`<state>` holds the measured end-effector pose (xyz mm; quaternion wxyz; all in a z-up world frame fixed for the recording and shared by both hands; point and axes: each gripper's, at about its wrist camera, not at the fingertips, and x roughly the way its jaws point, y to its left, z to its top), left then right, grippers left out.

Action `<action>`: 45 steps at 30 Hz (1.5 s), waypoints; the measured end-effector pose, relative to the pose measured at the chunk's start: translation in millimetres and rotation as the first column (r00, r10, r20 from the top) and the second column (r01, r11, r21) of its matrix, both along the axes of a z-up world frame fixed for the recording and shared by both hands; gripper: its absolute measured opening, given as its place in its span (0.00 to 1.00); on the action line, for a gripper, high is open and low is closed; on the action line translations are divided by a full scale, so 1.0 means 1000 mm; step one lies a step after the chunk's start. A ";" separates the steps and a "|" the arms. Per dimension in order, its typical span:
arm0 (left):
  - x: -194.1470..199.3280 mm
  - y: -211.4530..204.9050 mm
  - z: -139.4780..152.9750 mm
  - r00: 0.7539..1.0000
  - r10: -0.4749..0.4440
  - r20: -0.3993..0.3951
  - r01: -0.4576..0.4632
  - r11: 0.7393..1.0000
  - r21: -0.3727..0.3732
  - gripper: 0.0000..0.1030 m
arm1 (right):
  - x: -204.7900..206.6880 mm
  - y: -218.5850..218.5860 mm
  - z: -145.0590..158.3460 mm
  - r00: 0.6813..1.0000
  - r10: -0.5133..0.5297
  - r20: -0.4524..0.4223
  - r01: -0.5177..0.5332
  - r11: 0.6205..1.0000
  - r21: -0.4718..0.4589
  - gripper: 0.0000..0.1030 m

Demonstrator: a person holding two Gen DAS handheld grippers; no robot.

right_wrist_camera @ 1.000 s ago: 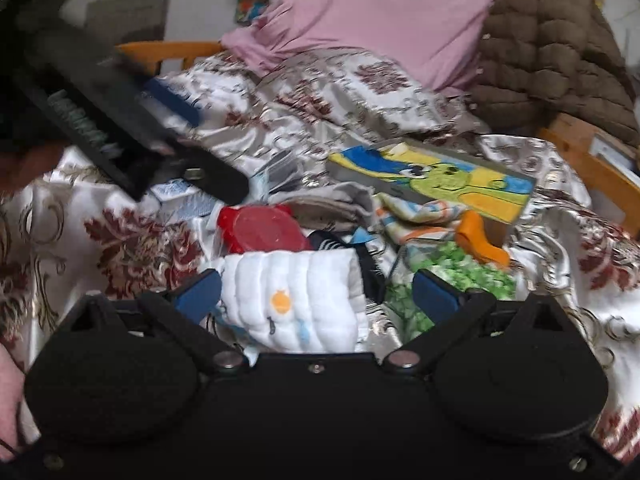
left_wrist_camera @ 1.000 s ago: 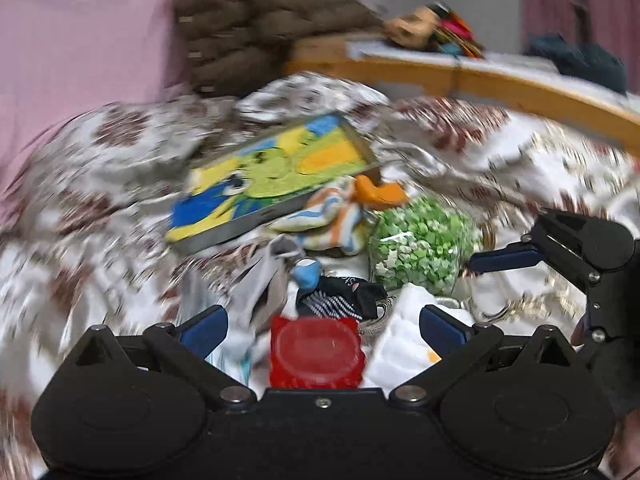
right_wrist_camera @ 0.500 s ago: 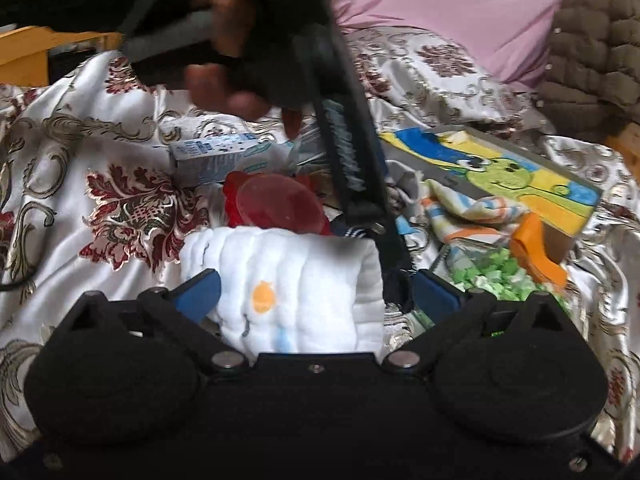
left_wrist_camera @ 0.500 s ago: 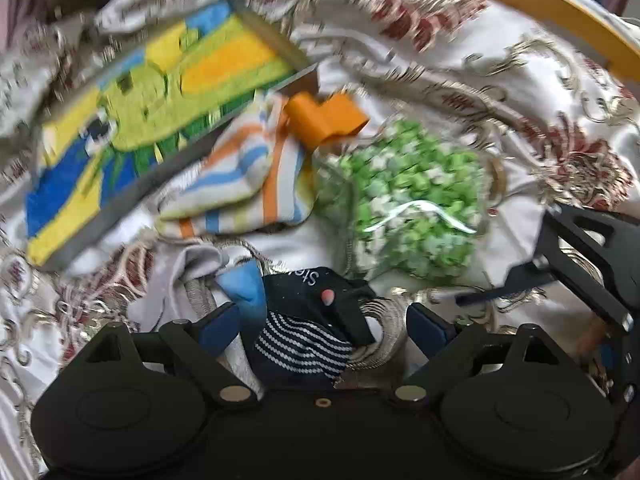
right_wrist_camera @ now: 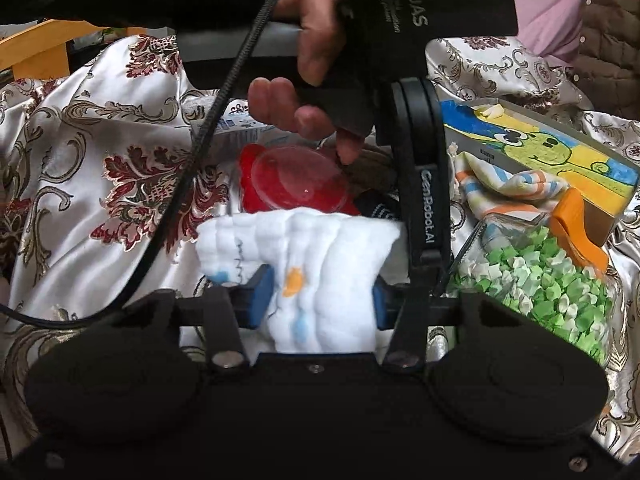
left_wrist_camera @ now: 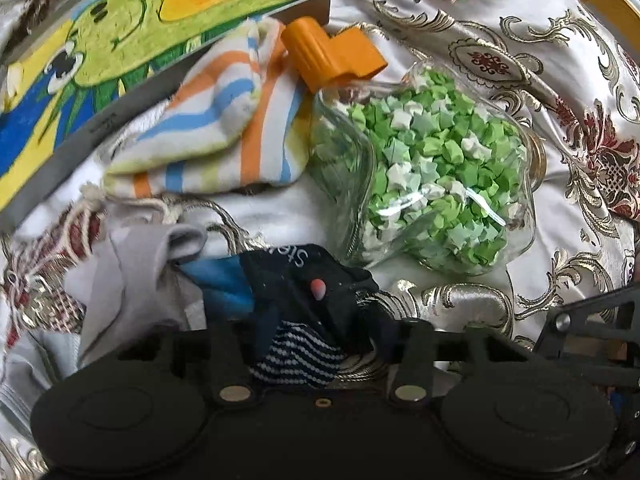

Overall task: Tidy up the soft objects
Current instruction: 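Carry the sock with the left tool into the cartoon tray while the right tool drops the towel there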

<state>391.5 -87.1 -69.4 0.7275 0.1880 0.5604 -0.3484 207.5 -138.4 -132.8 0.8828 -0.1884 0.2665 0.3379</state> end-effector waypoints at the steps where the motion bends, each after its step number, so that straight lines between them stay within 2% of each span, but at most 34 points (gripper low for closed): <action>1: 0.001 -0.001 -0.002 1.000 0.006 -0.002 -0.006 1.000 0.003 0.34 | -0.001 0.000 -0.001 1.000 0.001 0.000 -0.001 1.000 -0.006 0.31; 2: 0.001 -0.001 -0.003 1.000 0.019 -0.003 -0.019 1.000 0.005 0.23 | -0.002 0.002 0.000 1.000 0.000 0.003 0.000 1.000 -0.013 0.29; 4: 0.002 0.002 -0.007 0.999 0.050 -0.002 -0.050 0.999 0.011 0.08 | -0.005 0.003 0.001 1.000 -0.005 0.008 0.005 1.000 -0.023 0.25; 5: 0.002 0.004 -0.006 0.998 0.061 -0.001 -0.061 0.998 0.011 0.04 | -0.006 0.002 0.002 1.000 -0.009 0.010 0.009 1.000 -0.022 0.21; 8: -0.004 0.004 0.001 0.997 0.078 0.027 -0.079 0.997 0.016 0.02 | -0.008 -0.003 0.007 1.000 -0.022 0.021 0.022 1.000 -0.010 0.09; 11: -0.011 0.006 0.016 0.993 0.096 0.072 -0.096 0.995 0.001 0.01 | -0.015 -0.008 0.015 0.996 -0.045 0.080 0.046 0.999 -0.012 0.05; 16: -0.024 0.013 0.056 0.976 0.155 0.151 -0.147 0.987 -0.063 0.01 | -0.030 -0.017 0.028 0.977 -0.080 0.197 0.084 0.996 -0.013 0.03; 22: -0.028 0.022 0.106 0.940 0.241 0.242 -0.220 0.969 -0.113 0.01 | -0.042 -0.027 0.050 0.932 -0.127 0.338 0.120 0.992 0.042 0.03; 25: -0.019 0.023 0.130 0.914 0.278 0.295 -0.241 0.958 -0.153 0.01 | -0.032 -0.035 0.067 0.900 -0.177 0.397 0.148 0.984 0.102 0.03; 28: -0.008 0.023 0.149 0.886 0.317 0.339 -0.260 0.944 -0.202 0.01 | -0.007 -0.051 0.084 0.879 -0.240 0.412 0.174 0.966 0.192 0.03; 31: 0.008 0.014 0.162 0.852 0.342 0.395 -0.268 0.935 -0.232 0.01 | 0.024 -0.066 0.093 0.861 -0.290 0.419 0.206 0.950 0.236 0.03; 34: 0.027 0.007 0.170 0.814 0.386 0.435 -0.287 0.917 -0.276 0.01 | 0.062 -0.085 0.102 0.849 -0.360 0.386 0.242 0.916 0.320 0.03; 38: 0.063 -0.002 0.171 0.762 0.464 0.451 -0.332 0.879 -0.342 0.01 | 0.120 -0.103 0.106 0.833 -0.452 0.319 0.298 0.853 0.429 0.03; 43: 0.104 -0.015 0.156 0.688 0.562 0.458 -0.400 0.821 -0.407 0.01 | 0.183 -0.120 0.099 0.817 -0.534 0.219 0.346 0.757 0.555 0.03; 45: 0.119 -0.021 0.145 0.667 0.599 0.443 -0.430 0.795 -0.427 0.02 | 0.202 -0.126 0.092 0.825 -0.537 0.174 0.362 0.740 0.567 0.03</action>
